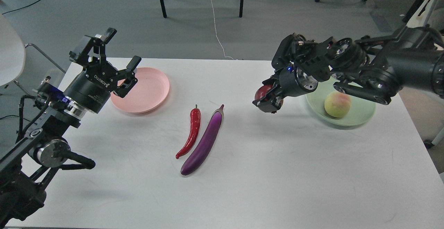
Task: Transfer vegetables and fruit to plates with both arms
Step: 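Carry the red apple with the right gripper onto the green plate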
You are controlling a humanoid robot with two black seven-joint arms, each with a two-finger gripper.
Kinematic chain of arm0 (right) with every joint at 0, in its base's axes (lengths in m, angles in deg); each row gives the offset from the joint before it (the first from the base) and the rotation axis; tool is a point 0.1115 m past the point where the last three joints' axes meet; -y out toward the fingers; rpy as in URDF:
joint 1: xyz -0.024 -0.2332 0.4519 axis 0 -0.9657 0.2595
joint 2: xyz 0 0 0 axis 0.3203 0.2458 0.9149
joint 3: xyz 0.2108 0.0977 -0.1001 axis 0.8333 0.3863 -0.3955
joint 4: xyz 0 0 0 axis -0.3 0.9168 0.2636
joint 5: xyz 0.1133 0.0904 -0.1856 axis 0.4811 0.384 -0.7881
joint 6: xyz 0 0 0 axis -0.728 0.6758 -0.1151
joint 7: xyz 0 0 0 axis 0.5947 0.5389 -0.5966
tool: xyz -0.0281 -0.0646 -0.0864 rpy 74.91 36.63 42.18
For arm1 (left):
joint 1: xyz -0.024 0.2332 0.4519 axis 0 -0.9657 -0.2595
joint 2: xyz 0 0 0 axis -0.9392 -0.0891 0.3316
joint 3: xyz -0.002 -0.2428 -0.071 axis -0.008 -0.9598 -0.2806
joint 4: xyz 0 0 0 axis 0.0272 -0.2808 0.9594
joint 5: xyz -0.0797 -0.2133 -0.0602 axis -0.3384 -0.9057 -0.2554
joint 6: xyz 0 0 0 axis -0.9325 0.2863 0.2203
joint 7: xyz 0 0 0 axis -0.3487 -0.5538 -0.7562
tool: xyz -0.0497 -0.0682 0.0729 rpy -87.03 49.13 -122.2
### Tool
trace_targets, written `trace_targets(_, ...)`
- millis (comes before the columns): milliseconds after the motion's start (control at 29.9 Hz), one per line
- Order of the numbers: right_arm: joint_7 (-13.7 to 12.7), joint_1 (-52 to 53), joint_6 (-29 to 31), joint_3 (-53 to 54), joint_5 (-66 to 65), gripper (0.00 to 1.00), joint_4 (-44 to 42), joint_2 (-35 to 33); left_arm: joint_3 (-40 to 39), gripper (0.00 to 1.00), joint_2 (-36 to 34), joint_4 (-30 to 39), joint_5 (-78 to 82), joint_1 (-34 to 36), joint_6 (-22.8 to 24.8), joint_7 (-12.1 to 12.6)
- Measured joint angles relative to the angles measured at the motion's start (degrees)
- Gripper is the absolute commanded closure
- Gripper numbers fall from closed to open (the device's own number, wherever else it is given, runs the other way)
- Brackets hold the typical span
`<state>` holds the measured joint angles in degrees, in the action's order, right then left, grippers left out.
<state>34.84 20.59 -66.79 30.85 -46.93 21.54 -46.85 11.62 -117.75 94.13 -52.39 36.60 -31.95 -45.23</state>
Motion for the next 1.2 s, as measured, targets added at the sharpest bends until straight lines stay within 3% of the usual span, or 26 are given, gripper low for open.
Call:
trace_targets(201,0.0,0.16,-0.94,0.14,-0.14,0.67,-1.42,-10.4,0.1,0.02,0.85,0.0,0.02,0.0,0.0,0.0)
trace_targets(401,0.0,-6.91,-8.12,-0.03,-0.17,0.67,-9.73,-14.3,0.2,0.02,2.3,0.0,0.18,-0.03,0.0,0.0)
trace_targets(903,0.0,-24.23,-27.86,5.6,0.09,0.68,-28.69,-10.83,0.1,0.02,2.22,-0.01,0.18,-0.16,0.0,0.0)
trace_targets(1204,0.0,-32.07,-33.37,11.8,0.18,0.68,-38.9,-5.41,0.09,0.02,1.58,0.09,0.18,-0.79,0.11,0.0)
